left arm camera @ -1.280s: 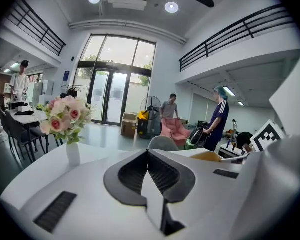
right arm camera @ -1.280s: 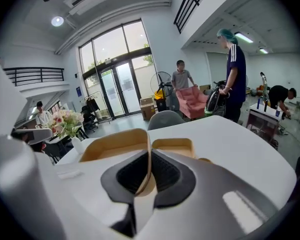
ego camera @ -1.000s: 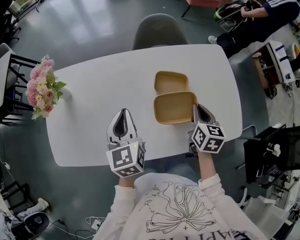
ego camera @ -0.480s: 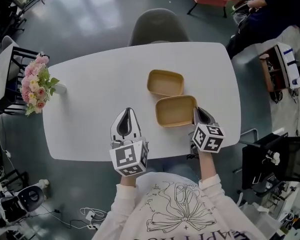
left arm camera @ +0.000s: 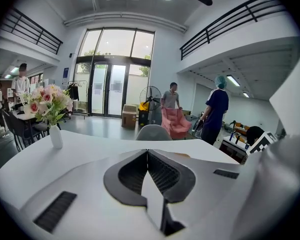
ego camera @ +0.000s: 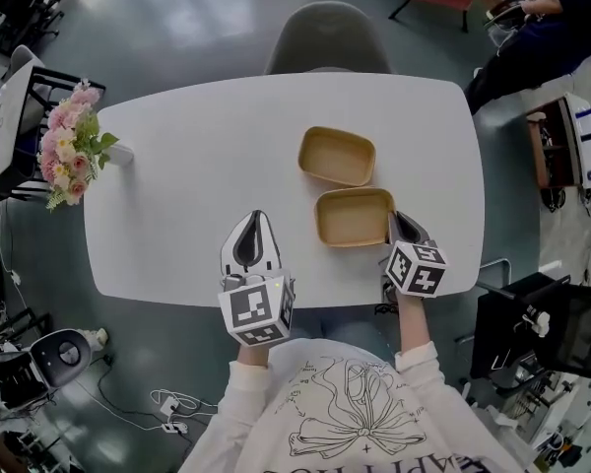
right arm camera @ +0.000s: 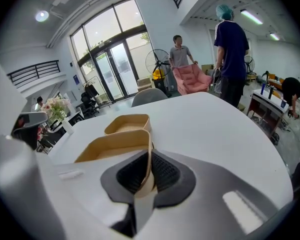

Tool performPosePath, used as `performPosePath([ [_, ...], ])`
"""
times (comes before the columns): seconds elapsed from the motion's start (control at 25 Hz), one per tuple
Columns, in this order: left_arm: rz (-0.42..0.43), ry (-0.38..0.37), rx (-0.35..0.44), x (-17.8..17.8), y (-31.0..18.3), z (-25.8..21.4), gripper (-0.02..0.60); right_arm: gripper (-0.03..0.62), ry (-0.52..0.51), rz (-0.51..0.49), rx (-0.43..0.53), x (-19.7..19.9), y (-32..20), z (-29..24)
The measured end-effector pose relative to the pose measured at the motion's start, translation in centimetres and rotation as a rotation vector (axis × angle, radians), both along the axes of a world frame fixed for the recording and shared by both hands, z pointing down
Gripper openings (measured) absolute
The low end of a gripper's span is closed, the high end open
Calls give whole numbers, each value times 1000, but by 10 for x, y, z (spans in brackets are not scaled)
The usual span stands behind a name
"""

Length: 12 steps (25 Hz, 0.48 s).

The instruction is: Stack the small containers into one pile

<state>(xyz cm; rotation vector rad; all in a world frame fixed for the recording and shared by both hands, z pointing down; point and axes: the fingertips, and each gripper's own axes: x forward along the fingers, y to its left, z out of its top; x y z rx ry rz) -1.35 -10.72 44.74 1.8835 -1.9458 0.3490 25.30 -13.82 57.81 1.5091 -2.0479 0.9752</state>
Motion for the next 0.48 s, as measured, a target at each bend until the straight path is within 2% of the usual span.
performPosePath([
  [0.48, 16, 7, -21, 10, -1, 9, 6, 26, 73, -112, 70, -6, -7, -5],
])
